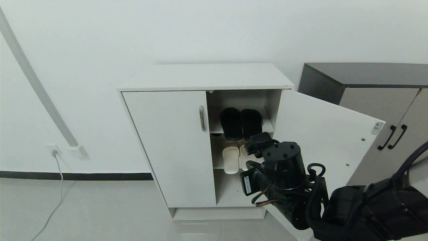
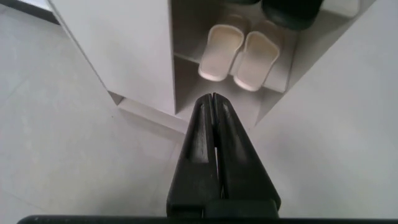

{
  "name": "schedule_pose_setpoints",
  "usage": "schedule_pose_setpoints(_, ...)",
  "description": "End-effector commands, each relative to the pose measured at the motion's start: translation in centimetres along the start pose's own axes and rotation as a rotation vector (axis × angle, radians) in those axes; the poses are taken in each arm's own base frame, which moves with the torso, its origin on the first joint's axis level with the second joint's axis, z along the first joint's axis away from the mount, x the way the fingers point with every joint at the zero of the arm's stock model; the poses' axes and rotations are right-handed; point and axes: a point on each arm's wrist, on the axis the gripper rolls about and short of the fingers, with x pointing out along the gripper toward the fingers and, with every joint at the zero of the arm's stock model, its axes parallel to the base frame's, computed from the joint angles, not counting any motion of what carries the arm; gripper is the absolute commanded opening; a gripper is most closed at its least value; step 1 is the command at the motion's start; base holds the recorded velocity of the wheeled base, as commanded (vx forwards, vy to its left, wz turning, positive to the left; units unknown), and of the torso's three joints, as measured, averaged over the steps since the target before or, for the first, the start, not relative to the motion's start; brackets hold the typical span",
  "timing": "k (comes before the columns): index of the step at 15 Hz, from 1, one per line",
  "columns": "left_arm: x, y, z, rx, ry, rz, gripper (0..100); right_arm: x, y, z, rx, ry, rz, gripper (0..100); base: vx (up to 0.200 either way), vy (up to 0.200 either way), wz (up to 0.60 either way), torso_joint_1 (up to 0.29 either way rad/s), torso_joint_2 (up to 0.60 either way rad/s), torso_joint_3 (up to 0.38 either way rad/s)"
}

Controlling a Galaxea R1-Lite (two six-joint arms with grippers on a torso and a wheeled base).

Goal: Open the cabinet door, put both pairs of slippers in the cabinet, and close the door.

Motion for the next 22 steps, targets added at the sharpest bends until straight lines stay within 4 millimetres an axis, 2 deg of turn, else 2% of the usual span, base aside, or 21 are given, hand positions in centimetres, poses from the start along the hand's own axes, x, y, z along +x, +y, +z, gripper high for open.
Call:
schedule_pose_setpoints(1,0.00,0.00,0.00,0.000,-0.001,0.000,0,0.03,0.00,-0.04,-0.001,0.001,-0.001,0,0.000,0.000,0.00,0.163,-0.49,-0.320)
schedule_pose_setpoints(19,0.00,0.00,0.00,0.001,-0.001,-0.002,0,-0.31,0.01,0.15,-0.014,-0.010,0.005,0,0.000,0.000,0.00,0.221,-0.54,-0.319)
schedule_pose_setpoints(22,0.00,0.00,0.00,0.001,-0.001,-0.002,0,-0.34,0.00,0.14,-0.020,-0.017,0.005,0,0.000,0.000,0.00,0.050,-0.12,-0.063)
